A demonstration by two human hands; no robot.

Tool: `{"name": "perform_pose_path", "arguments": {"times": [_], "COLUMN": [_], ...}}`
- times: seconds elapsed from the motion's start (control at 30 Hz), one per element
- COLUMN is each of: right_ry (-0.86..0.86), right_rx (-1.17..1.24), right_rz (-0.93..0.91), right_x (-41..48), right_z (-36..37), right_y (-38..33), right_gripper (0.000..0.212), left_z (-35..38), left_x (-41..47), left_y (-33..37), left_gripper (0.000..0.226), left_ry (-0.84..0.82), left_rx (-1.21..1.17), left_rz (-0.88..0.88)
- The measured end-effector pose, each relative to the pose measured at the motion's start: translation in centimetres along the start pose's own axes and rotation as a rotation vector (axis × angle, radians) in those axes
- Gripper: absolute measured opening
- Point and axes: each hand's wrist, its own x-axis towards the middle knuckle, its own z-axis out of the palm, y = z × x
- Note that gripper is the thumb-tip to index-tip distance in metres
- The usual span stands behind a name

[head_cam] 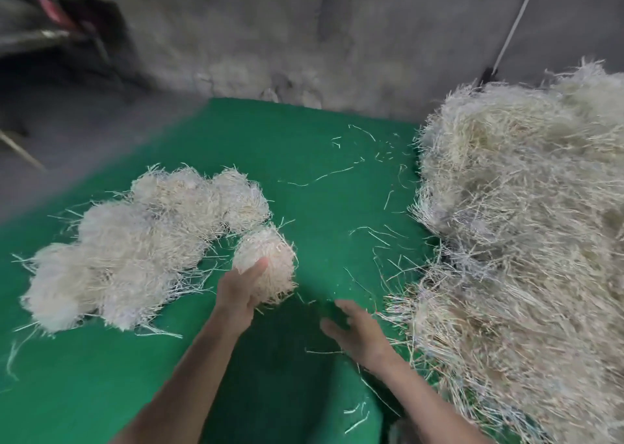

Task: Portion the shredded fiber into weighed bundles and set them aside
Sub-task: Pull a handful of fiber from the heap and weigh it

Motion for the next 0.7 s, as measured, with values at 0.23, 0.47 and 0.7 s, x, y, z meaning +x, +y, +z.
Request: {"name": "perform_pose_path", "arguments": {"times": [0.23,0.47,0.7], "right_ry": [-0.199,-0.197,-0.192], "right_rx": [-0.744,-0.892,-0.925], "right_rz": [0.093,0.040,0.015], "right_x": [2.3,2.5,2.5], "right_z": [3.9,4.2,4.7], "right_y": [2.9,3.4,3.5], "right_gripper": [0.074,0.080,0.080], "left_z": [-5.4,-7.8,-6.0], "left_x": [9.9,14.8,12.4], "left_y": [2.5,1.0,-3.1], "left_gripper": [0.075,0.043,0.055], "left_ry": [0.258,0.222,0.348], "left_rx": [0.298,0.804,1.269], "left_rz": [0.177,0.367,1.080]}}
